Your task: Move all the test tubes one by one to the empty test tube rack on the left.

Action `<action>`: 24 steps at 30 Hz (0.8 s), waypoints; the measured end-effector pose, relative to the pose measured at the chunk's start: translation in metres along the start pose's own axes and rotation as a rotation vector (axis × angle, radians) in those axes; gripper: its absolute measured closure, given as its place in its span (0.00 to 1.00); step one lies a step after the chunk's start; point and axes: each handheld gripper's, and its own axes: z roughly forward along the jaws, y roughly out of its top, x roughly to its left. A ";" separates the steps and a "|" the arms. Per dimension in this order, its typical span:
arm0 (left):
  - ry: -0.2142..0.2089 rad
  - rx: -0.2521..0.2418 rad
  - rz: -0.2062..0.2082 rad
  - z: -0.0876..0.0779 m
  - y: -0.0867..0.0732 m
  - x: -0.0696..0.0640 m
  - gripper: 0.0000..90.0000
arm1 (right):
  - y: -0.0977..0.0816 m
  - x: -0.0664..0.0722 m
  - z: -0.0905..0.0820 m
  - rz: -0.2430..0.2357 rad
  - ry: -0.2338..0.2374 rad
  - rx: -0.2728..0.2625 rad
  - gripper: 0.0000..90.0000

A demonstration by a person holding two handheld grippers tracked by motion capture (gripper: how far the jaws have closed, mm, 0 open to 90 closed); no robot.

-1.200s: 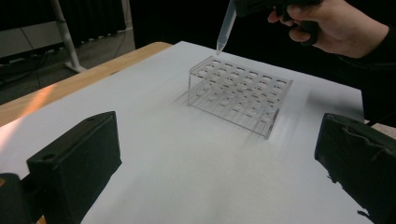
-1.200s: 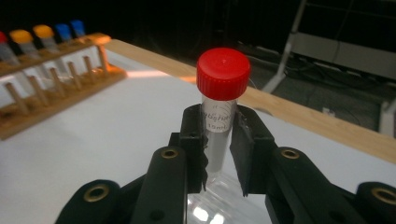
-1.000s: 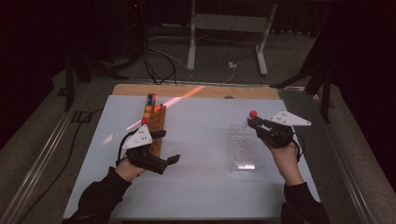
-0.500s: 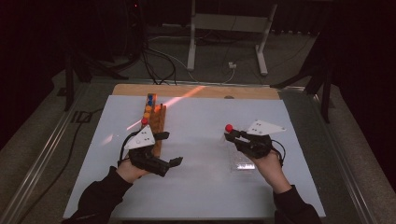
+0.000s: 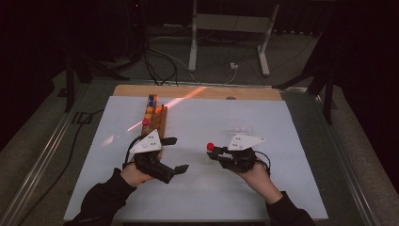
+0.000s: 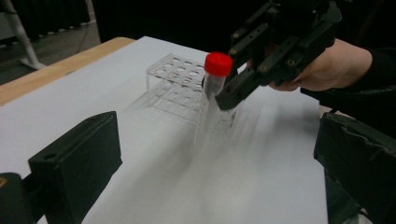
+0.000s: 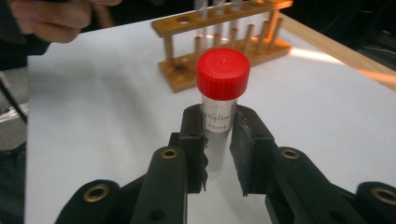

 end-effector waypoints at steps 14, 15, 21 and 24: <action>-0.070 -0.011 -0.004 0.007 -0.002 -0.008 0.10 | 0.002 0.023 0.011 -0.040 0.085 0.018 0.84; -0.063 -0.017 0.000 0.008 -0.003 -0.009 0.13 | 0.002 0.024 0.012 -0.043 0.089 0.018 0.84; -0.055 -0.031 0.002 0.012 -0.006 -0.009 0.29 | 0.002 0.028 0.016 -0.044 0.112 0.028 0.84; -0.049 -0.034 0.019 0.014 -0.006 -0.012 0.37 | 0.002 0.031 0.018 -0.046 0.118 0.032 0.84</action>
